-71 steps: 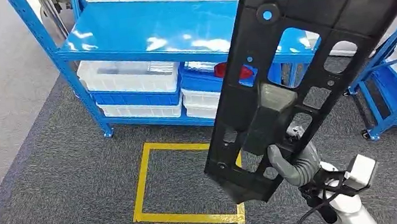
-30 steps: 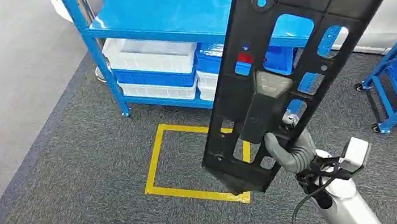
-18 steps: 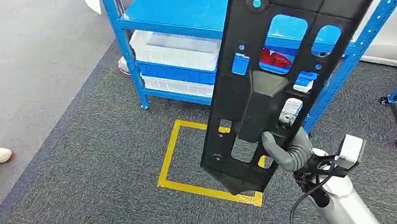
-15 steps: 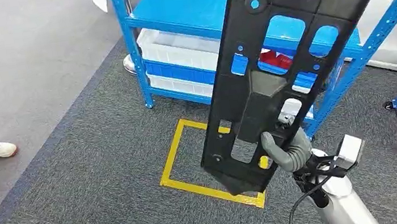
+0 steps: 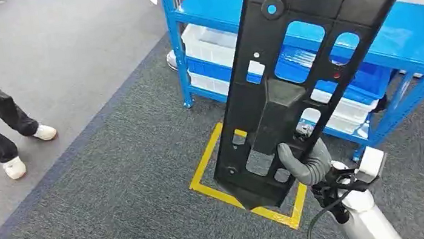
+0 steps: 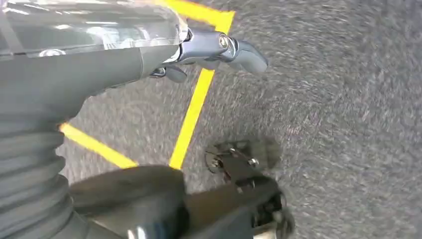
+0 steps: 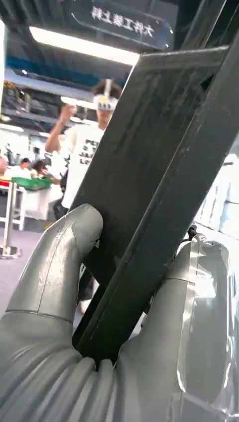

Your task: Take the parts from the cabinet and place them on the table.

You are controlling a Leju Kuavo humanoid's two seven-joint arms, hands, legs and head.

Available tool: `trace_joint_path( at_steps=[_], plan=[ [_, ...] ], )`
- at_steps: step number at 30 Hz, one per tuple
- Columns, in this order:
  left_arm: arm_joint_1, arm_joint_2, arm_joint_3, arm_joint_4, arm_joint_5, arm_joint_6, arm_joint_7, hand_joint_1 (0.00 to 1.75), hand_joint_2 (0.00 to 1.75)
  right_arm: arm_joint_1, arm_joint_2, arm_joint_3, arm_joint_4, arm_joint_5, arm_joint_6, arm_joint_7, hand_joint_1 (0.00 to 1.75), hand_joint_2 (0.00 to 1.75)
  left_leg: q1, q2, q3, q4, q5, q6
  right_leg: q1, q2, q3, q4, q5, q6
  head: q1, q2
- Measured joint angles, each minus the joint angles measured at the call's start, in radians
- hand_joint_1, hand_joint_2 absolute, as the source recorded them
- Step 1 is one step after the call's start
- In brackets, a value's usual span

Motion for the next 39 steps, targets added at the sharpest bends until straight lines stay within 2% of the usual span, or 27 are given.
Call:
trace_joint_path(
  at_steps=[3, 4, 5, 7, 8, 9, 12, 13, 14, 15, 17, 18, 19, 20, 22, 23, 24, 28, 29, 30, 31, 32, 34, 35, 36, 38, 39],
  plan=[
    [-0.002, 0.000, 0.000, 0.000, 0.001, 0.000, 0.000, 0.00, 1.75, 0.003, -0.004, 0.000, 0.005, 0.000, 0.004, 0.001, 1.75, 1.75, 0.006, 0.022, -0.089, 0.213, -0.093, -0.011, 0.007, -0.047, -0.007, 0.007, -0.002, -0.002, 0.000, 0.000],
    [0.000, 0.000, 0.000, 0.000, 0.001, 0.000, 0.000, 0.00, 1.75, 0.003, -0.004, 0.000, 0.007, 0.001, 0.008, 0.001, 1.75, 1.75, 0.006, 0.024, -0.088, 0.219, -0.086, -0.014, 0.007, -0.060, -0.010, 0.010, -0.002, -0.002, 0.000, 0.000],
    [0.001, 0.000, 0.000, 0.000, 0.001, 0.000, 0.000, 0.00, 1.75, 0.003, -0.004, 0.000, 0.007, 0.002, 0.009, 0.001, 1.75, 1.75, 0.006, 0.026, -0.061, 0.174, -0.058, -0.014, 0.007, -0.074, -0.013, 0.015, -0.003, -0.002, 0.000, 0.000],
    [0.000, 0.001, 0.000, 0.000, 0.001, 0.000, 0.000, 0.00, 1.75, 0.002, -0.004, 0.001, 0.008, 0.002, 0.010, 0.001, 1.75, 1.75, 0.005, 0.046, 0.051, -0.012, 0.016, -0.008, 0.008, -0.097, -0.016, 0.025, -0.008, 0.003, 0.000, 0.000],
    [-0.003, 0.001, 0.000, 0.000, 0.001, 0.000, 0.000, 0.00, 1.75, 0.001, -0.004, 0.001, 0.007, 0.002, 0.010, 0.001, 1.75, 1.75, 0.000, 0.080, 0.085, -0.084, 0.007, 0.005, 0.010, -0.107, -0.015, 0.030, -0.012, 0.006, 0.000, 0.000],
    [-0.003, 0.002, 0.000, 0.000, 0.001, 0.000, 0.001, 0.00, 1.75, 0.001, -0.004, 0.001, 0.007, 0.003, 0.010, 0.001, 1.75, 1.75, -0.004, 0.081, 0.085, -0.075, 0.016, 0.011, 0.015, -0.113, -0.015, 0.030, -0.013, 0.011, 0.000, 0.000],
    [0.000, 0.003, 0.000, 0.000, 0.003, 0.000, 0.002, 0.00, 1.75, -0.001, -0.003, 0.002, 0.008, 0.003, 0.011, 0.001, 1.75, 1.75, -0.009, 0.054, 0.074, -0.077, 0.022, 0.026, 0.014, -0.134, -0.014, 0.029, -0.008, 0.026, 0.000, 0.000],
    [0.000, 0.003, 0.000, 0.000, 0.003, 0.000, 0.002, 0.00, 1.75, -0.002, -0.003, 0.002, 0.007, 0.004, 0.011, 0.001, 1.75, 1.75, 0.000, 0.043, 0.083, -0.089, 0.031, 0.036, 0.013, -0.133, -0.015, 0.031, -0.012, 0.034, 0.000, 0.000],
    [0.001, 0.003, 0.000, 0.000, 0.004, 0.000, 0.002, 0.00, 1.75, -0.005, -0.003, 0.002, 0.007, 0.005, 0.011, 0.001, 1.75, 1.75, 0.003, 0.038, 0.082, -0.094, 0.037, 0.037, 0.005, -0.094, -0.016, 0.041, -0.022, 0.041, 0.000, 0.000],
    [-0.002, 0.003, 0.000, 0.000, 0.004, 0.000, 0.002, 0.00, 1.75, -0.005, -0.002, 0.002, 0.007, 0.006, 0.011, 0.001, 1.75, 1.75, 0.004, 0.030, 0.078, -0.094, 0.041, 0.044, 0.003, -0.044, -0.037, 0.087, -0.064, 0.042, 0.000, 0.000],
    [-0.005, 0.003, 0.000, 0.000, 0.004, 0.000, 0.002, 0.00, 1.75, -0.002, -0.002, 0.002, 0.009, 0.010, 0.012, 0.002, 1.75, 1.75, 0.003, 0.011, 0.069, -0.093, 0.046, 0.048, 0.002, -0.021, -0.110, 0.258, -0.153, 0.046, 0.000, 0.000],
    [-0.005, 0.003, 0.000, 0.000, 0.004, 0.000, 0.002, 0.00, 1.75, 0.000, -0.002, 0.002, 0.010, 0.010, 0.012, 0.002, 1.75, 1.75, 0.003, 0.001, 0.065, -0.092, 0.048, 0.048, 0.002, -0.020, -0.137, 0.316, -0.172, 0.047, 0.000, 0.000],
    [-0.003, 0.003, 0.000, 0.000, 0.004, 0.000, 0.002, 0.00, 1.75, 0.001, -0.002, 0.002, 0.010, 0.012, 0.012, 0.002, 1.75, 1.75, 0.003, -0.012, 0.059, -0.089, 0.051, 0.046, 0.001, -0.020, -0.151, 0.345, -0.171, 0.048, 0.000, 0.000],
    [-0.002, 0.003, 0.000, 0.000, 0.005, 0.000, 0.002, 0.00, 1.75, 0.001, -0.002, 0.002, 0.011, 0.013, 0.012, 0.002, 1.75, 1.75, 0.004, -0.027, 0.055, -0.085, 0.052, 0.044, -0.001, -0.020, -0.136, 0.319, -0.144, 0.049, 0.000, 0.000],
    [-0.002, 0.003, 0.000, 0.000, 0.005, 0.000, 0.002, 0.00, 1.75, -0.001, -0.002, 0.002, 0.011, 0.013, 0.012, 0.002, 1.75, 1.75, 0.005, -0.048, 0.050, -0.076, 0.053, 0.040, -0.007, -0.013, -0.072, 0.196, -0.075, 0.050, 0.000, 0.000],
    [-0.003, 0.003, 0.000, 0.000, 0.005, 0.000, 0.002, 0.00, 1.75, -0.003, -0.002, 0.002, 0.011, 0.013, 0.012, 0.002, 1.75, 1.75, 0.006, -0.066, 0.047, -0.067, 0.052, 0.034, -0.013, 0.013, -0.006, 0.065, -0.033, 0.047, 0.000, 0.000],
    [-0.003, 0.003, 0.000, 0.000, 0.005, 0.000, 0.002, 0.00, 1.75, -0.004, -0.001, 0.002, 0.012, 0.014, 0.012, 0.002, 1.75, 1.75, 0.006, -0.074, 0.040, -0.068, 0.056, 0.025, -0.015, 0.064, 0.005, 0.052, -0.057, 0.048, 0.000, 0.000],
    [0.001, 0.003, 0.001, 0.000, 0.005, 0.002, 0.003, 0.00, 1.75, -0.007, 0.002, 0.002, 0.011, 0.016, 0.012, 0.002, 1.75, 1.75, 0.011, -0.109, 0.025, -0.077, 0.074, -0.005, 0.000, 0.028, -0.005, 0.047, -0.039, 0.022, 0.000, 0.000],
    [0.002, 0.004, 0.001, 0.000, 0.005, 0.002, 0.005, 0.00, 1.75, -0.011, 0.002, 0.002, 0.011, 0.016, 0.012, 0.002, 1.75, 1.75, 0.012, -0.104, 0.021, -0.075, 0.073, -0.007, -0.010, 0.013, -0.003, 0.036, -0.032, 0.011, 0.000, 0.000],
    [0.003, 0.004, 0.001, 0.000, 0.005, 0.003, 0.005, 0.00, 1.75, -0.014, 0.002, 0.002, 0.010, 0.016, 0.012, 0.003, 1.75, 1.75, 0.006, -0.047, 0.011, -0.050, 0.051, -0.009, -0.007, 0.002, -0.002, 0.033, -0.028, 0.005, 0.000, 0.000],
    [0.002, 0.004, 0.001, 0.000, 0.005, 0.003, 0.006, 0.00, 1.75, -0.014, 0.001, 0.002, 0.010, 0.017, 0.012, 0.003, 1.75, 1.75, 0.005, -0.012, -0.011, 0.000, 0.018, -0.011, -0.004, -0.009, -0.003, 0.032, -0.028, -0.001, 0.000, 0.000],
    [0.000, 0.004, 0.001, 0.000, 0.005, 0.003, 0.006, 0.00, 1.75, -0.014, -0.003, 0.002, 0.009, 0.017, 0.011, 0.006, 1.75, 1.75, 0.007, 0.011, -0.053, 0.098, -0.034, -0.014, 0.001, -0.027, -0.004, 0.032, -0.029, -0.004, 0.000, 0.000],
    [0.001, 0.004, 0.001, 0.000, 0.005, 0.003, 0.008, 0.00, 1.75, -0.013, -0.003, 0.002, 0.009, 0.018, 0.011, 0.014, 1.75, 1.75, 0.008, 0.020, -0.112, 0.241, -0.087, -0.018, 0.006, -0.058, -0.005, 0.033, -0.029, -0.007, 0.000, 0.000],
    [0.003, 0.004, 0.001, 0.000, 0.005, 0.004, 0.008, 0.00, 1.75, -0.013, -0.003, 0.002, 0.009, 0.018, 0.011, 0.016, 1.75, 1.75, 0.007, 0.021, -0.109, 0.244, -0.079, -0.019, 0.007, -0.072, -0.005, 0.033, -0.029, -0.007, 0.000, 0.000],
    [0.004, 0.004, 0.001, 0.000, 0.005, 0.005, 0.010, 0.00, 1.75, -0.013, -0.003, 0.002, 0.008, 0.018, 0.011, 0.016, 1.75, 1.75, 0.007, 0.024, -0.079, 0.197, -0.051, -0.017, 0.008, -0.086, -0.005, 0.033, -0.030, -0.007, 0.000, 0.000],
    [0.005, 0.004, 0.001, 0.000, 0.005, 0.006, 0.011, 0.00, 1.75, -0.013, -0.003, 0.003, 0.006, 0.017, 0.010, 0.016, 1.75, 1.75, 0.005, 0.048, 0.023, 0.021, 0.020, -0.006, 0.010, -0.110, -0.002, 0.033, -0.032, -0.003, 0.000, 0.000],
    [0.004, 0.004, 0.001, 0.000, 0.005, 0.006, 0.011, 0.00, 1.75, -0.013, -0.003, 0.003, 0.005, 0.016, 0.010, 0.017, 1.75, 1.75, 0.000, 0.094, 0.064, -0.051, 0.028, 0.005, 0.013, -0.121, 0.001, 0.033, -0.034, 0.000, 0.000, 0.000]
  ],
)
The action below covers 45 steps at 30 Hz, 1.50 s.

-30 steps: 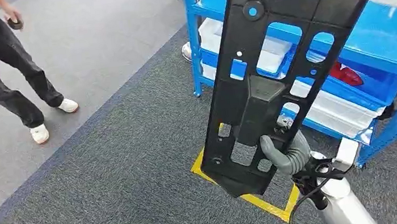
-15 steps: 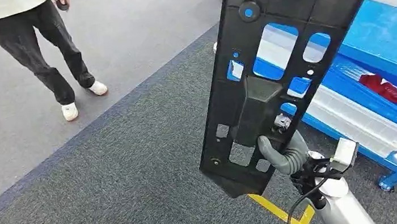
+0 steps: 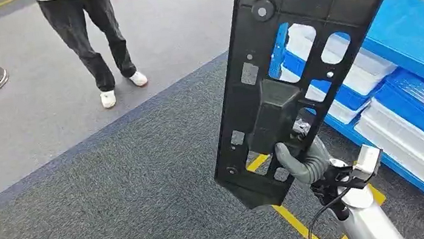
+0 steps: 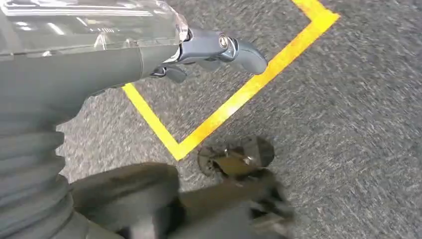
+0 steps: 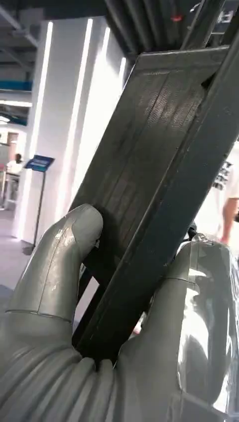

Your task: Take the parts from the cabinet and place them on the table.

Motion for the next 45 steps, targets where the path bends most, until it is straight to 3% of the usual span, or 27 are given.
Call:
trace_joint_path(
  at_steps=[1, 5, 7, 8, 10, 12, 14, 15, 16, 20, 22, 23, 25, 26, 27, 29, 30, 31, 33, 35, 36, 37, 38, 40, 41, 43, 45],
  plan=[
    [-0.003, 0.000, 0.000, 0.000, 0.000, 0.000, 0.000, 0.00, 1.75, 0.001, 0.000, -0.001, -0.001, -0.001, 0.000, 0.000, 1.75, 1.75, -0.013, 0.019, 0.010, -0.024, -0.009, 0.009, 0.009, -0.008, -0.003, 0.005, -0.004, 0.007, 0.000, 0.000],
    [0.003, 0.000, 0.000, 0.000, -0.002, 0.000, 0.005, 0.00, 1.75, 0.004, 0.001, -0.002, -0.010, -0.001, -0.003, 0.000, 1.75, 1.75, -0.008, -0.031, 0.004, -0.035, 0.003, 0.033, 0.009, -0.044, 0.001, 0.001, -0.008, 0.026, 0.000, 0.000],
    [0.003, 0.000, 0.000, 0.000, -0.004, 0.000, 0.013, 0.00, 1.75, 0.010, 0.002, -0.003, -0.017, 0.000, -0.005, -0.002, 1.75, 1.75, -0.001, -0.049, 0.003, -0.041, 0.012, 0.044, -0.002, 0.064, -0.027, 0.075, -0.065, 0.034, 0.000, 0.000],
    [0.001, 0.000, 0.000, 0.000, -0.005, 0.000, 0.016, 0.00, 1.75, 0.015, 0.002, -0.004, -0.018, 0.000, -0.005, -0.003, 1.75, 1.75, -0.001, -0.060, 0.003, -0.041, 0.013, 0.046, -0.004, 0.090, -0.062, 0.152, -0.106, 0.036, 0.000, 0.000],
    [0.001, -0.001, 0.000, 0.000, -0.005, -0.002, 0.024, 0.00, 1.75, 0.029, 0.002, -0.005, -0.018, 0.001, -0.007, -0.002, 1.75, 1.75, -0.001, -0.089, -0.001, -0.039, 0.014, 0.046, -0.008, 0.103, -0.139, 0.307, -0.160, 0.041, 0.000, 0.000],
    [0.008, -0.001, 0.000, 0.000, -0.005, -0.004, 0.042, 0.00, 1.75, 0.033, 0.002, -0.004, -0.018, 0.002, -0.005, -0.002, 1.75, 1.75, 0.001, -0.117, -0.001, -0.036, 0.015, 0.044, -0.012, 0.104, -0.136, 0.288, -0.118, 0.044, 0.000, 0.000],
    [0.011, -0.001, 0.000, 0.000, -0.005, -0.005, 0.054, 0.00, 1.75, 0.032, 0.002, -0.004, -0.020, 0.002, -0.002, -0.002, 1.75, 1.75, 0.005, -0.146, -0.001, -0.027, 0.012, 0.037, -0.021, 0.119, -0.057, 0.116, -0.019, 0.047, 0.000, 0.000],
    [0.013, -0.001, 0.000, 0.000, -0.005, -0.005, 0.057, 0.00, 1.75, 0.031, 0.002, -0.004, -0.020, 0.002, -0.001, -0.002, 1.75, 1.75, 0.006, -0.157, -0.006, -0.022, 0.009, 0.032, -0.030, 0.165, -0.024, 0.037, 0.009, 0.050, 0.000, 0.000],
    [0.013, -0.001, 0.000, 0.000, -0.005, -0.003, 0.061, 0.00, 1.75, 0.031, 0.003, -0.004, -0.020, 0.002, 0.000, -0.002, 1.75, 1.75, 0.002, -0.168, -0.016, -0.013, 0.008, 0.023, -0.028, 0.206, -0.016, 0.018, -0.007, 0.049, 0.000, 0.000],
    [0.035, -0.001, 0.000, 0.000, -0.012, 0.003, 0.093, 0.00, 1.75, 0.027, 0.003, -0.002, -0.024, 0.002, 0.001, 0.000, 1.75, 1.75, 0.009, -0.213, -0.029, -0.021, 0.021, -0.004, -0.026, 0.161, -0.017, 0.013, -0.001, 0.024, 0.000, 0.000],
    [0.037, 0.000, 0.000, 0.000, -0.016, 0.005, 0.107, 0.00, 1.75, 0.024, 0.002, -0.002, -0.030, 0.002, 0.002, 0.002, 1.75, 1.75, 0.001, -0.110, -0.054, 0.038, -0.022, -0.009, -0.024, 0.131, -0.011, 0.005, 0.002, 0.007, 0.000, 0.000],
    [0.036, -0.001, 0.000, 0.000, -0.019, 0.005, 0.111, 0.00, 1.75, 0.025, -0.002, -0.002, -0.033, 0.001, 0.002, 0.002, 1.75, 1.75, 0.003, -0.083, -0.090, 0.116, -0.065, -0.012, -0.019, 0.114, -0.011, 0.005, 0.001, 0.003, 0.000, 0.000],
    [0.034, -0.001, -0.002, 0.000, -0.036, 0.006, 0.118, 0.00, 1.75, 0.029, -0.002, -0.002, -0.033, 0.001, 0.002, 0.005, 1.75, 1.75, 0.005, -0.070, -0.157, 0.268, -0.129, -0.015, -0.012, 0.082, -0.010, 0.006, -0.002, -0.001, 0.000, 0.000],
    [0.031, -0.001, -0.005, 0.000, -0.048, 0.006, 0.123, 0.00, 1.75, 0.033, -0.002, -0.002, -0.033, 0.001, 0.003, 0.006, 1.75, 1.75, 0.005, -0.069, -0.169, 0.302, -0.133, -0.015, -0.009, 0.065, -0.010, 0.006, -0.003, -0.002, 0.000, 0.000],
    [0.030, -0.001, -0.011, 0.000, -0.064, 0.010, 0.130, 0.00, 1.75, 0.034, -0.002, -0.002, -0.033, 0.000, 0.003, 0.008, 1.75, 1.75, 0.006, -0.068, -0.156, 0.282, -0.115, -0.014, -0.008, 0.051, -0.010, 0.006, -0.004, -0.002, 0.000, 0.000],
    [0.033, -0.001, -0.034, 0.000, -0.108, 0.011, 0.149, 0.00, 1.75, 0.033, -0.002, -0.002, -0.037, 0.000, 0.006, 0.010, 1.75, 1.75, 0.005, -0.058, -0.063, 0.124, -0.036, -0.007, -0.006, 0.029, -0.004, 0.006, -0.008, 0.000, 0.000, 0.000],
    [0.036, 0.000, -0.048, 0.000, -0.129, 0.013, 0.161, 0.00, 1.75, 0.033, -0.002, -0.002, -0.040, 0.000, 0.008, 0.011, 1.75, 1.75, 0.002, -0.029, -0.008, 0.028, -0.002, 0.000, -0.005, 0.020, 0.002, 0.006, -0.012, 0.003, 0.000, 0.000],
    [0.037, 0.000, -0.061, 0.000, -0.155, 0.019, 0.178, 0.00, 1.75, 0.033, -0.002, -0.002, -0.042, -0.001, 0.010, 0.011, 1.75, 1.75, -0.013, 0.009, 0.010, -0.002, -0.024, 0.007, 0.001, 0.010, 0.002, 0.006, -0.014, 0.008, 0.000, 0.000],
    [0.037, 0.000, -0.090, 0.000, -0.197, 0.032, 0.207, 0.00, 1.75, 0.033, -0.003, -0.002, -0.043, -0.001, 0.013, 0.015, 1.75, 1.75, -0.015, -0.008, 0.005, -0.017, -0.020, 0.019, 0.003, -0.008, 0.000, 0.008, -0.014, 0.018, 0.000, 0.000],
    [0.021, 0.000, -0.127, 0.000, -0.267, 0.058, 0.306, 0.00, 1.75, 0.027, -0.003, 0.000, -0.044, -0.001, 0.018, 0.016, 1.75, 1.75, -0.018, -0.034, 0.002, -0.026, -0.015, 0.033, 0.002, -0.034, 0.006, 0.004, -0.015, 0.028, 0.000, 0.000],
    [0.013, -0.003, -0.152, 0.000, -0.295, 0.066, 0.367, 0.00, 1.75, 0.022, -0.003, 0.001, -0.044, -0.001, 0.018, 0.018, 1.75, 1.75, -0.009, -0.044, 0.014, -0.038, -0.008, 0.040, -0.007, -0.011, 0.007, 0.010, -0.026, 0.035, 0.000, 0.000],
    [0.003, -0.006, -0.180, 0.000, -0.303, 0.065, 0.425, 0.00, 1.75, 0.019, -0.002, 0.004, -0.043, -0.001, 0.019, 0.020, 1.75, 1.75, -0.009, -0.055, 0.017, -0.042, -0.005, 0.044, -0.010, 0.051, -0.006, 0.042, -0.048, 0.037, 0.000, 0.000],
    [-0.005, -0.008, -0.197, 0.000, -0.300, 0.056, 0.465, 0.00, 1.75, 0.016, -0.002, 0.005, -0.043, -0.001, 0.019, 0.020, 1.75, 1.75, -0.008, -0.063, 0.016, -0.042, -0.003, 0.047, -0.009, 0.084, -0.039, 0.108, -0.085, 0.039, 0.000, 0.000],
    [-0.017, -0.010, -0.208, 0.000, -0.285, 0.018, 0.517, 0.00, 1.75, 0.014, -0.002, 0.008, -0.039, -0.002, 0.019, 0.026, 1.75, 1.75, -0.008, -0.086, 0.016, -0.042, -0.003, 0.047, -0.010, 0.101, -0.127, 0.281, -0.151, 0.043, 0.000, 0.000],
    [-0.022, -0.010, -0.211, 0.000, -0.280, -0.002, 0.530, 0.00, 1.75, 0.014, -0.002, 0.012, -0.035, -0.003, 0.019, 0.030, 1.75, 1.75, -0.008, -0.098, 0.016, -0.041, -0.003, 0.047, -0.010, 0.101, -0.156, 0.330, -0.155, 0.044, 0.000, 0.000],
    [-0.027, -0.010, -0.221, 0.000, -0.272, -0.026, 0.538, 0.00, 1.75, 0.013, -0.002, 0.016, -0.032, -0.003, 0.019, 0.034, 1.75, 1.75, -0.007, -0.124, 0.020, -0.039, -0.004, 0.046, -0.011, 0.102, -0.143, 0.282, -0.096, 0.044, 0.000, 0.000],
    [-0.030, -0.010, -0.225, 0.000, -0.272, -0.043, 0.538, 0.00, 1.75, 0.005, -0.002, 0.018, -0.032, -0.005, 0.018, 0.035, 1.75, 1.75, -0.003, -0.155, 0.024, -0.030, -0.009, 0.038, -0.018, 0.131, -0.057, 0.083, 0.022, 0.043, 0.000, 0.000]
  ],
)
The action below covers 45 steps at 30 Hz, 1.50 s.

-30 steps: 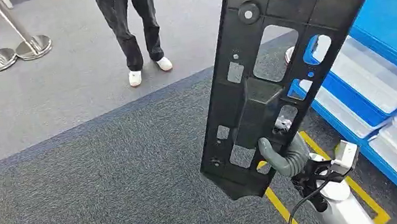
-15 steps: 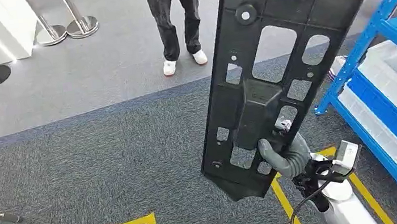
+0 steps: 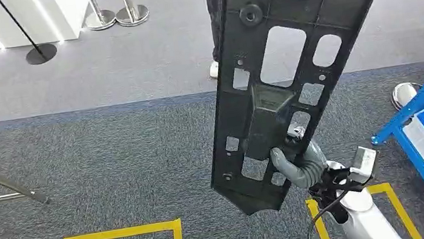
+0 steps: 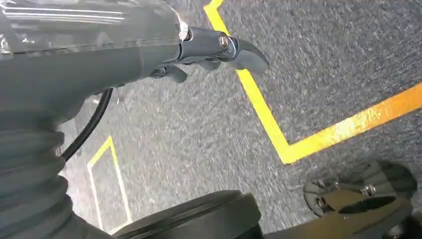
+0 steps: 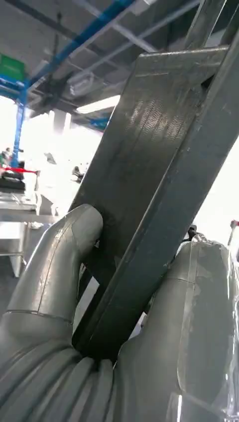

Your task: Take the parts from the cabinet and place them on the table.

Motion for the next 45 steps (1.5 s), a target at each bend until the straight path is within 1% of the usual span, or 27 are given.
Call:
trace_joint_path(
  at_steps=[1, 2, 5, 11, 12, 13, 14, 15, 16, 17, 21, 23, 24, 26, 27, 28, 30, 31, 32, 36, 37, 38, 39, 41, 42, 43, 45],
  plan=[
    [0.000, 0.000, -0.001, 0.000, 0.000, -0.003, 0.000, 0.00, 1.75, -0.004, 0.000, 0.000, 0.001, -0.001, 0.000, 0.000, 1.75, 1.75, 0.002, -0.008, -0.009, 0.003, -0.003, -0.005, -0.007, 0.055, 0.022, -0.043, -0.002, -0.001, 0.000, 0.000],
    [-0.005, 0.000, -0.001, 0.000, 0.001, -0.005, 0.001, 0.00, 1.75, -0.005, 0.002, 0.001, 0.001, -0.002, 0.000, 0.001, 1.75, 1.75, -0.002, -0.016, -0.016, 0.015, -0.004, -0.009, -0.006, 0.072, 0.025, -0.067, -0.005, -0.001, 0.000, 0.000],
    [-0.007, 0.001, -0.001, 0.000, 0.005, -0.014, 0.005, 0.00, 1.75, -0.008, 0.002, 0.002, 0.000, -0.003, -0.001, 0.004, 1.75, 1.75, 0.006, -0.050, -0.028, 0.004, 0.006, -0.027, 0.002, 0.039, 0.023, -0.065, -0.009, -0.015, 0.000, 0.000],
    [-0.007, 0.001, -0.001, 0.000, 0.005, -0.014, 0.005, 0.00, 1.75, -0.009, 0.002, 0.002, 0.000, -0.004, -0.001, 0.004, 1.75, 1.75, 0.005, -0.052, -0.030, 0.003, 0.006, -0.028, 0.001, 0.037, 0.025, -0.066, -0.008, -0.016, 0.000, 0.000],
    [-0.008, 0.002, -0.001, 0.000, 0.008, -0.024, 0.017, 0.00, 1.75, -0.015, 0.002, 0.005, -0.001, -0.006, -0.001, 0.005, 1.75, 1.75, -0.003, 0.016, -0.030, 0.025, -0.012, -0.034, -0.005, 0.009, 0.034, -0.080, -0.004, -0.032, 0.000, 0.000],
    [-0.012, 0.010, -0.001, 0.000, 0.017, -0.031, 0.023, 0.00, 1.75, -0.014, -0.001, 0.004, -0.001, -0.009, -0.002, 0.004, 1.75, 1.75, -0.003, 0.082, -0.078, 0.143, -0.086, -0.042, 0.003, -0.019, 0.038, -0.082, -0.007, -0.043, 0.000, 0.000],
    [-0.021, 0.016, -0.001, 0.000, 0.021, -0.034, 0.023, 0.00, 1.75, -0.013, -0.002, 0.005, -0.001, -0.009, 0.000, 0.005, 1.75, 1.75, -0.001, 0.093, -0.132, 0.308, -0.145, -0.046, 0.011, -0.076, 0.039, -0.081, -0.012, -0.047, 0.000, 0.000],
    [-0.004, 0.019, -0.001, 0.000, 0.019, -0.037, 0.030, 0.00, 1.75, -0.013, -0.002, 0.006, -0.001, -0.009, 0.000, 0.005, 1.75, 1.75, -0.002, 0.117, -0.008, 0.088, -0.032, -0.035, 0.015, -0.111, 0.051, -0.080, -0.020, -0.044, 0.000, 0.000],
    [0.006, 0.021, -0.001, 0.000, 0.019, -0.039, 0.033, 0.00, 1.75, -0.013, -0.002, 0.006, -0.001, -0.009, 0.000, 0.005, 1.75, 1.75, -0.009, 0.158, 0.023, 0.024, -0.031, -0.027, 0.016, -0.120, 0.054, -0.082, -0.022, -0.042, 0.000, 0.000],
    [0.009, 0.022, -0.001, 0.000, 0.021, -0.043, 0.036, 0.00, 1.75, -0.014, -0.002, 0.006, -0.001, -0.009, 0.000, 0.005, 1.75, 1.75, -0.023, 0.180, 0.024, 0.008, -0.031, -0.019, 0.023, -0.129, 0.051, -0.078, -0.022, -0.038, -0.001, 0.000],
    [0.007, 0.024, 0.000, 0.000, 0.045, -0.057, 0.042, 0.00, 1.75, -0.016, -0.002, 0.007, -0.003, -0.006, -0.001, 0.012, 1.75, 1.75, -0.018, 0.134, 0.027, -0.018, -0.033, 0.001, 0.025, -0.176, 0.057, -0.082, -0.025, -0.019, 0.000, 0.000],
    [0.008, 0.023, 0.003, 0.000, 0.062, -0.061, 0.043, 0.00, 1.75, -0.017, 0.003, 0.007, -0.005, -0.002, -0.003, 0.011, 1.75, 1.75, -0.010, 0.115, 0.040, -0.027, -0.026, 0.011, 0.015, -0.071, 0.030, -0.017, -0.071, -0.012, 0.000, 0.000],
    [0.008, 0.023, 0.004, 0.000, 0.069, -0.061, 0.042, 0.00, 1.75, -0.014, 0.004, 0.005, -0.006, 0.001, -0.005, 0.011, 1.75, 1.75, -0.010, 0.104, 0.039, -0.026, -0.025, 0.014, 0.014, -0.045, -0.008, 0.059, -0.108, -0.011, 0.000, 0.000],
    [0.009, 0.022, 0.006, 0.000, 0.080, -0.062, 0.038, 0.00, 1.75, -0.001, 0.004, 0.002, -0.006, 0.006, -0.008, 0.012, 1.75, 1.75, -0.010, 0.077, 0.037, -0.024, -0.025, 0.014, 0.011, -0.031, -0.093, 0.216, -0.156, -0.007, 0.000, 0.000],
    [0.008, 0.021, 0.009, 0.000, 0.087, -0.063, 0.037, 0.00, 1.75, 0.004, 0.004, 0.001, -0.006, 0.006, -0.008, 0.012, 1.75, 1.75, -0.010, 0.063, 0.037, -0.021, -0.025, 0.014, 0.010, -0.031, -0.112, 0.239, -0.146, -0.006, 0.000, 0.000],
    [0.008, 0.020, 0.013, 0.000, 0.095, -0.064, 0.037, 0.00, 1.75, 0.007, 0.004, -0.001, -0.006, 0.006, -0.009, 0.011, 1.75, 1.75, -0.010, 0.047, 0.039, -0.020, -0.027, 0.013, 0.007, -0.031, -0.105, 0.206, -0.109, -0.006, 0.000, 0.000],
    [0.008, 0.018, 0.024, 0.000, 0.104, -0.066, 0.035, 0.00, 1.75, 0.008, 0.004, -0.005, -0.010, 0.006, -0.010, 0.011, 1.75, 1.75, -0.007, 0.020, 0.044, -0.011, -0.034, 0.007, 0.000, -0.015, -0.037, 0.039, -0.001, -0.004, 0.000, 0.000],
    [0.008, 0.018, 0.028, 0.000, 0.105, -0.065, 0.032, 0.00, 1.75, 0.010, 0.004, -0.008, -0.013, 0.006, -0.011, 0.010, 1.75, 1.75, -0.006, 0.010, 0.041, -0.004, -0.041, 0.001, -0.007, 0.024, -0.008, -0.041, 0.025, -0.002, 0.000, 0.000],
    [0.005, 0.017, 0.028, 0.000, 0.105, -0.064, 0.031, 0.00, 1.75, 0.013, 0.006, -0.010, -0.013, 0.007, -0.011, 0.009, 1.75, 1.75, -0.011, 0.002, 0.032, 0.003, -0.045, -0.005, -0.006, 0.052, 0.004, -0.051, 0.010, -0.001, 0.000, 0.000],
    [0.004, 0.017, 0.035, 0.000, 0.107, -0.062, 0.028, 0.00, 1.75, 0.024, 0.006, -0.016, -0.021, 0.007, -0.012, 0.007, 1.75, 1.75, -0.003, -0.033, 0.022, -0.004, -0.043, -0.026, -0.005, 0.019, 0.009, -0.062, 0.003, -0.021, 0.000, 0.000],
    [0.004, 0.017, 0.036, 0.000, 0.107, -0.062, 0.028, 0.00, 1.75, 0.023, 0.005, -0.017, -0.025, 0.006, -0.012, 0.005, 1.75, 1.75, -0.005, -0.016, 0.029, 0.002, -0.050, -0.030, -0.008, 0.003, 0.017, -0.072, 0.004, -0.030, 0.000, 0.000],
    [0.007, 0.017, 0.036, 0.000, 0.105, -0.061, 0.030, 0.00, 1.75, 0.024, 0.003, -0.018, -0.027, 0.006, -0.012, 0.005, 1.75, 1.75, -0.009, 0.037, 0.016, 0.040, -0.077, -0.034, -0.007, -0.008, 0.023, -0.076, 0.002, -0.036, 0.000, 0.000],
    [0.006, 0.018, 0.036, 0.000, 0.106, -0.061, 0.029, 0.00, 1.75, 0.026, 0.003, -0.019, -0.028, 0.006, -0.012, 0.002, 1.75, 1.75, -0.009, 0.067, -0.012, 0.103, -0.113, -0.038, -0.004, -0.020, 0.025, -0.076, 0.001, -0.039, 0.000, 0.000],
    [-0.004, 0.019, 0.039, 0.000, 0.109, -0.060, 0.027, 0.00, 1.75, 0.032, 0.003, -0.021, -0.029, 0.007, -0.012, 0.002, 1.75, 1.75, -0.008, 0.091, -0.086, 0.272, -0.186, -0.043, 0.002, -0.052, 0.026, -0.076, -0.003, -0.044, 0.000, 0.000],
    [-0.006, 0.019, 0.042, 0.000, 0.110, -0.056, 0.026, 0.00, 1.75, 0.034, 0.003, -0.021, -0.029, 0.007, -0.013, 0.002, 1.75, 1.75, -0.008, 0.091, -0.102, 0.312, -0.192, -0.043, 0.003, -0.065, 0.027, -0.075, -0.005, -0.044, 0.000, 0.000],
    [-0.006, 0.019, 0.043, 0.000, 0.110, -0.055, 0.023, 0.00, 1.75, 0.035, 0.003, -0.021, -0.029, 0.008, -0.014, 0.002, 1.75, 1.75, -0.008, 0.092, -0.093, 0.301, -0.174, -0.043, 0.004, -0.078, 0.029, -0.075, -0.007, -0.044, 0.000, 0.000],
    [0.006, 0.020, 0.044, 0.000, 0.108, -0.053, 0.020, 0.00, 1.75, 0.041, 0.003, -0.022, -0.032, 0.011, -0.015, 0.001, 1.75, 1.75, -0.008, 0.102, -0.017, 0.157, -0.088, -0.036, 0.006, -0.099, 0.038, -0.075, -0.012, -0.043, 0.000, 0.000]
  ],
)
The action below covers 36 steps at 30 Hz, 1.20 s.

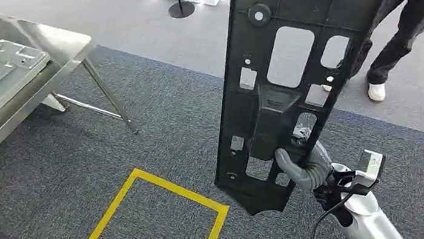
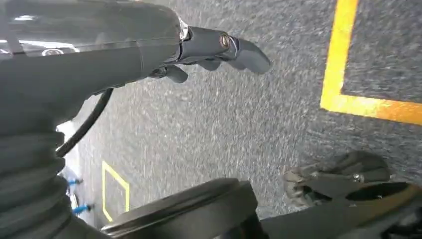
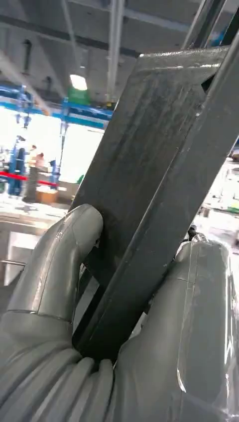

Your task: Take the parts from the cabinet and place them on the table.

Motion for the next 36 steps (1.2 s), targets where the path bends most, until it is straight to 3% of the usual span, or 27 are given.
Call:
trace_joint_path(
  at_steps=[1, 2, 4, 6, 7, 8, 9, 11, 12, 13, 15, 16, 17, 18, 21, 22, 23, 24, 25, 26, 27, 28, 29, 31, 32, 33, 36],
  plan=[
    [0.010, 0.002, 0.000, 0.000, -0.003, 0.001, -0.003, 0.00, 1.75, 0.003, 0.000, -0.001, -0.005, 0.001, 0.000, -0.001, 1.75, 1.75, -0.001, 0.024, 0.047, -0.098, 0.048, 0.007, 0.001, -0.010, 0.007, 0.000, -0.004, 0.002, 0.000, 0.000],
    [0.018, 0.003, 0.000, 0.000, -0.004, 0.002, -0.005, 0.00, 1.75, 0.005, 0.000, -0.004, -0.006, 0.002, 0.001, -0.002, 1.75, 1.75, -0.009, 0.067, 0.066, -0.135, 0.038, 0.013, 0.004, -0.016, 0.009, -0.003, -0.005, 0.005, 0.000, 0.000],
    [0.021, 0.005, 0.000, 0.000, -0.005, 0.005, -0.015, 0.00, 1.75, 0.010, 0.000, -0.008, -0.008, 0.006, 0.006, -0.005, 1.75, 1.75, -0.017, 0.065, 0.068, -0.168, 0.030, 0.024, 0.011, -0.036, 0.000, 0.002, -0.003, 0.013, 0.000, 0.000],
    [0.022, 0.006, 0.001, 0.000, -0.004, 0.015, -0.036, 0.00, 1.75, 0.014, 0.000, -0.012, -0.008, 0.009, 0.015, -0.007, 1.75, 1.75, -0.017, 0.039, 0.057, -0.169, 0.035, 0.032, 0.010, -0.062, 0.003, -0.002, -0.001, 0.020, 0.000, 0.000],
    [0.025, 0.006, 0.001, 0.000, -0.004, 0.021, -0.046, 0.00, 1.75, 0.014, 0.000, -0.014, -0.011, 0.010, 0.015, -0.009, 1.75, 1.75, -0.008, 0.027, 0.072, -0.181, 0.043, 0.041, 0.007, -0.049, 0.001, 0.002, -0.010, 0.030, 0.000, 0.000],
    [0.027, 0.005, 0.001, 0.000, -0.004, 0.027, -0.060, 0.00, 1.75, 0.015, 0.004, -0.014, -0.011, 0.012, 0.017, -0.011, 1.75, 1.75, -0.007, 0.017, 0.072, -0.185, 0.046, 0.045, 0.001, 0.011, -0.005, 0.028, -0.028, 0.033, 0.000, 0.000],
    [0.027, 0.005, 0.001, 0.000, -0.005, 0.031, -0.069, 0.00, 1.75, 0.016, 0.006, -0.018, -0.012, 0.012, 0.017, -0.014, 1.75, 1.75, -0.006, 0.009, 0.071, -0.184, 0.048, 0.048, 0.001, 0.044, -0.034, 0.087, -0.063, 0.034, 0.000, 0.000],
    [0.028, 0.004, 0.001, 0.000, -0.005, 0.035, -0.085, 0.00, 1.75, 0.025, 0.008, -0.027, -0.012, 0.013, 0.016, -0.016, 1.75, 1.75, -0.006, -0.014, 0.070, -0.183, 0.048, 0.051, 0.001, 0.066, -0.123, 0.258, -0.129, 0.037, 0.000, 0.000],
    [0.029, 0.004, 0.001, 0.000, -0.005, 0.036, -0.091, 0.00, 1.75, 0.029, 0.008, -0.028, -0.012, 0.013, 0.016, -0.017, 1.75, 1.75, -0.006, -0.028, 0.069, -0.180, 0.048, 0.051, 0.001, 0.067, -0.158, 0.317, -0.137, 0.037, 0.000, 0.000],
    [0.029, 0.004, 0.001, 0.000, -0.005, 0.039, -0.097, 0.00, 1.75, 0.032, 0.008, -0.028, -0.012, 0.013, 0.016, -0.017, 1.75, 1.75, -0.006, -0.042, 0.070, -0.178, 0.047, 0.051, 0.001, 0.068, -0.168, 0.322, -0.119, 0.037, 0.000, 0.000],
    [0.029, 0.003, 0.001, 0.000, -0.005, 0.041, -0.108, 0.00, 1.75, 0.033, 0.008, -0.028, -0.013, 0.014, 0.016, -0.017, 1.75, 1.75, -0.006, -0.071, 0.077, -0.176, 0.043, 0.048, -0.002, 0.071, -0.123, 0.206, -0.031, 0.034, 0.000, 0.000],
    [0.030, 0.001, 0.001, 0.000, -0.005, 0.042, -0.113, 0.00, 1.75, 0.032, 0.008, -0.029, -0.013, 0.014, 0.016, -0.017, 1.75, 1.75, -0.005, -0.086, 0.082, -0.172, 0.038, 0.044, -0.005, 0.092, -0.075, 0.095, 0.031, 0.032, 0.000, 0.000],
    [0.031, 0.000, 0.001, 0.000, -0.005, 0.043, -0.116, 0.00, 1.75, 0.032, 0.008, -0.030, -0.013, 0.014, 0.016, -0.017, 1.75, 1.75, -0.002, -0.095, 0.078, -0.169, 0.033, 0.040, -0.010, 0.141, -0.051, 0.037, 0.038, 0.032, 0.000, 0.000],
    [0.029, -0.002, 0.001, 0.000, -0.005, 0.045, -0.119, 0.00, 1.75, 0.035, 0.010, -0.030, -0.014, 0.014, 0.016, -0.017, 1.75, 1.75, -0.008, -0.103, 0.069, -0.160, 0.029, 0.034, -0.012, 0.156, -0.043, 0.019, 0.029, 0.034, 0.000, 0.000],
    [0.030, -0.002, 0.001, 0.000, -0.004, 0.049, -0.132, 0.00, 1.75, 0.037, 0.010, -0.031, -0.019, 0.014, 0.016, -0.018, 1.75, 1.75, 0.004, -0.131, 0.058, -0.167, 0.032, 0.017, -0.006, 0.129, -0.043, 0.017, 0.022, 0.025, 0.000, 0.000],
    [0.029, 0.000, 0.002, 0.000, -0.004, 0.050, -0.133, 0.00, 1.75, 0.036, 0.010, -0.031, -0.022, 0.014, 0.016, -0.018, 1.75, 1.75, -0.001, -0.134, 0.061, -0.164, 0.027, 0.011, -0.012, 0.117, -0.039, 0.006, 0.023, 0.017, 0.000, 0.000],
    [0.031, -0.001, 0.002, 0.000, -0.005, 0.052, -0.134, 0.00, 1.75, 0.036, 0.010, -0.030, -0.025, 0.014, 0.016, -0.018, 1.75, 1.75, -0.003, -0.082, 0.058, -0.144, 0.012, 0.005, -0.011, 0.103, -0.030, 0.000, 0.023, 0.010, 0.000, 0.000],
    [0.032, -0.001, 0.002, 0.000, -0.005, 0.053, -0.134, 0.00, 1.75, 0.037, 0.010, -0.031, -0.027, 0.014, 0.016, -0.018, 1.75, 1.75, -0.003, -0.045, 0.035, -0.094, -0.018, 0.000, -0.009, 0.092, -0.026, -0.001, 0.021, 0.005, 0.000, 0.000],
    [0.027, -0.001, 0.002, 0.000, -0.004, 0.054, -0.138, 0.00, 1.75, 0.037, 0.008, -0.032, -0.029, 0.014, 0.015, -0.018, 1.75, 1.75, -0.001, -0.024, -0.004, -0.014, -0.059, -0.005, -0.007, 0.078, -0.024, 0.000, 0.018, 0.001, 0.000, 0.000],
    [0.022, -0.001, 0.003, 0.000, -0.004, 0.056, -0.140, 0.00, 1.75, 0.038, 0.008, -0.032, -0.029, 0.015, 0.015, -0.016, 1.75, 1.75, 0.001, -0.015, -0.044, 0.071, -0.096, -0.008, -0.005, 0.061, -0.022, 0.000, 0.015, -0.001, 0.000, 0.000],
    [0.019, -0.001, 0.005, 0.000, -0.003, 0.057, -0.144, 0.00, 1.75, 0.038, 0.008, -0.031, -0.029, 0.015, 0.016, -0.016, 1.75, 1.75, 0.001, -0.013, -0.071, 0.128, -0.113, -0.010, -0.005, 0.049, -0.021, 0.000, 0.013, -0.001, 0.000, 0.000],
    [0.018, -0.001, 0.006, 0.000, -0.003, 0.063, -0.147, 0.00, 1.75, 0.038, 0.008, -0.031, -0.029, 0.016, 0.016, -0.014, 1.75, 1.75, 0.001, -0.012, -0.083, 0.156, -0.108, -0.012, -0.005, 0.033, -0.018, 0.001, 0.010, -0.001, 0.000, 0.000],
    [0.019, -0.001, 0.007, 0.000, -0.003, 0.063, -0.147, 0.00, 1.75, 0.037, 0.008, -0.030, -0.029, 0.016, 0.016, -0.011, 1.75, 1.75, 0.002, -0.011, -0.067, 0.124, -0.078, -0.012, -0.005, 0.020, -0.014, 0.001, 0.007, 0.001, 0.000, 0.000],
    [0.030, 0.000, 0.007, 0.000, -0.005, 0.066, -0.147, 0.00, 1.75, 0.036, 0.008, -0.030, -0.030, 0.016, 0.016, -0.009, 1.75, 1.75, 0.002, 0.003, 0.012, -0.038, 0.016, -0.006, -0.005, 0.000, -0.002, 0.001, 0.001, 0.003, 0.000, 0.000],
    [0.039, 0.001, 0.007, 0.000, -0.006, 0.067, -0.147, 0.00, 1.75, 0.036, 0.008, -0.030, -0.033, 0.016, 0.016, -0.008, 1.75, 1.75, -0.001, 0.037, 0.055, -0.138, 0.056, 0.001, -0.004, -0.009, 0.005, 0.000, -0.003, 0.007, 0.000, 0.000],
    [0.043, 0.001, 0.008, 0.000, -0.007, 0.068, -0.147, 0.00, 1.75, 0.035, 0.008, -0.030, -0.034, 0.016, 0.017, -0.008, 1.75, 1.75, -0.011, 0.068, 0.065, -0.152, 0.035, 0.004, 0.001, -0.017, 0.006, -0.001, -0.003, 0.011, 0.000, 0.000],
    [0.044, 0.003, 0.008, 0.000, -0.005, 0.070, -0.151, 0.00, 1.75, 0.035, 0.008, -0.030, -0.035, 0.016, 0.018, -0.007, 1.75, 1.75, -0.015, 0.040, 0.053, -0.168, 0.040, 0.023, 0.003, -0.050, 0.004, -0.003, -0.001, 0.023, 0.000, 0.000]
  ],
)
